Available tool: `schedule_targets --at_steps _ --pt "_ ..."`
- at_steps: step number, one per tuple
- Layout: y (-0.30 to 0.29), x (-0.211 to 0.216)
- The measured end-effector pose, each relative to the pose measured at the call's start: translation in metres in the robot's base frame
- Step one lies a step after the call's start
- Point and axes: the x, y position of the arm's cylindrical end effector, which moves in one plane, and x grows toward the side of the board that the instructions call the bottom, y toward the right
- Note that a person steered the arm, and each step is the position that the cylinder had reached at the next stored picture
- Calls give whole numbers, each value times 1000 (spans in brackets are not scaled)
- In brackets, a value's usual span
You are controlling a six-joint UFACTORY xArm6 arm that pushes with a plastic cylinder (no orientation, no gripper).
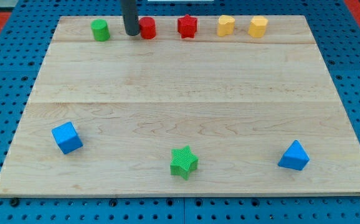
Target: Move the blue cube upwards
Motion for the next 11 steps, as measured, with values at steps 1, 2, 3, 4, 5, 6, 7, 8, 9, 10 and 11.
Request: schedule_targets --at_steps 1,2,3,4,5,6,7,8,9,10,11 --pt "3 24" --pt "5 88" --pt "19 155" --pt "73 157" --pt "96 222" --pt "69 296" --pt "9 313" --pt "-45 293" --pt "-55 327" --pt "-107 317" --pt "-123 258"
